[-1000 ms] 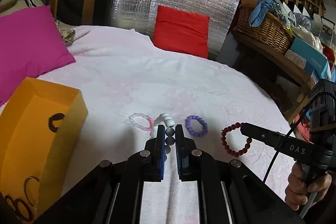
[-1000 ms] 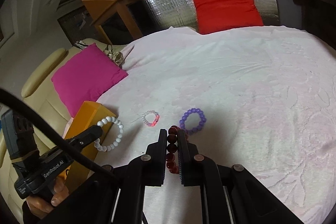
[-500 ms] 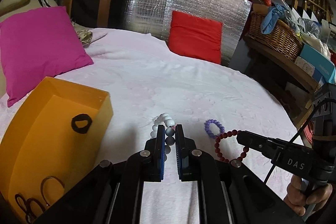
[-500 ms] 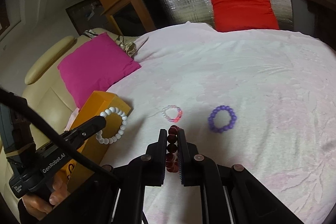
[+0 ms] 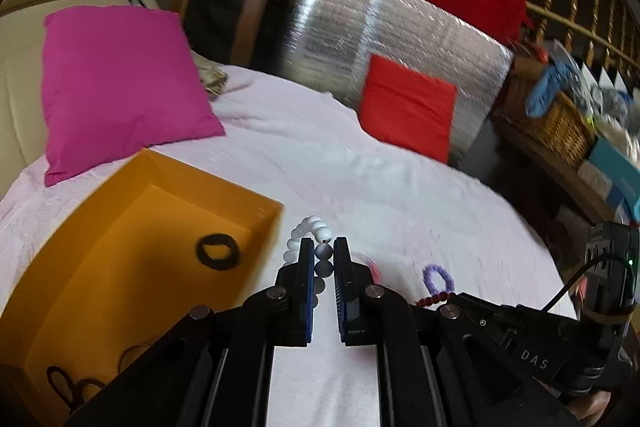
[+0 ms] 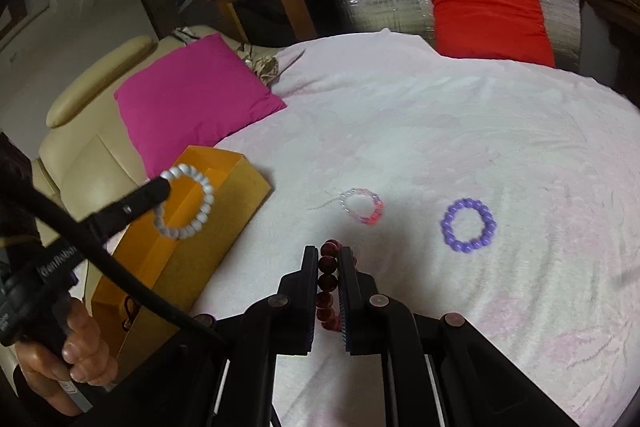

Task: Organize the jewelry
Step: 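Lower both bracelets into the orange box and open both grippers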

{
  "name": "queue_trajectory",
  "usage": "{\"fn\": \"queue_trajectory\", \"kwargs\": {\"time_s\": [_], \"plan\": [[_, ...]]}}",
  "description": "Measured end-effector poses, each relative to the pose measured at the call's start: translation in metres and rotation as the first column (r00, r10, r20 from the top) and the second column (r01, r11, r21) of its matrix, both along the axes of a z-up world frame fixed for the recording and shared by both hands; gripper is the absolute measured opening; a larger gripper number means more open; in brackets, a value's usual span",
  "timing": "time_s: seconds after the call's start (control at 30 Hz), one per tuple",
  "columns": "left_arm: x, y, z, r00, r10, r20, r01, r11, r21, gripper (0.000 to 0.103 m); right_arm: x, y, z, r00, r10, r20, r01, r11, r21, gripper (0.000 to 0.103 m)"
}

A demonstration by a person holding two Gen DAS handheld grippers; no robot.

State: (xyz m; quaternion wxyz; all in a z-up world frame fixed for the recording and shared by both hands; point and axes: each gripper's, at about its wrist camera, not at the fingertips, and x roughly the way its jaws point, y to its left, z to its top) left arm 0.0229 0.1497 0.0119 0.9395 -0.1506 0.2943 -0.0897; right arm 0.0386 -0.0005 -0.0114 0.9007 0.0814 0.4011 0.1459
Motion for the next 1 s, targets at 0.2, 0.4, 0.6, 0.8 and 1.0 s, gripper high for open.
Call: {"fn": "queue_trajectory", "kwargs": {"time_s": [0.2,0.4,0.6,0.8,1.0], "plan": [[-0.004,0.047,0.002,0.992,0.126,0.010,-0.125,0.991,-0.057,0.010,0.016,0.037,0.027,0.998,0.050,0.048,-0.051,0.999,0.013,0.010],[-0.008,0.089,-0.003,0.968,0.249,-0.003,-0.249,0.966,-0.067,0.010,0.031,0.081,0.049,0.992,0.108,0.070,-0.111,0.993,0.041,0.010],[-0.007,0.117,-0.016,0.947,0.315,-0.061,-0.318,0.946,-0.056,0.010,0.042,0.121,0.046,0.986,0.155,0.055,-0.157,0.987,0.042,0.010],[-0.005,0.132,-0.031,0.919,0.372,-0.132,-0.377,0.926,-0.015,0.010,0.053,0.161,0.028,0.979,0.202,-0.003,-0.202,0.979,0.034,0.010],[0.006,0.135,-0.050,0.877,0.435,-0.203,-0.423,0.900,0.103,0.010,0.064,0.186,-0.001,0.973,0.221,-0.074,-0.220,0.975,0.027,0.010]]}}
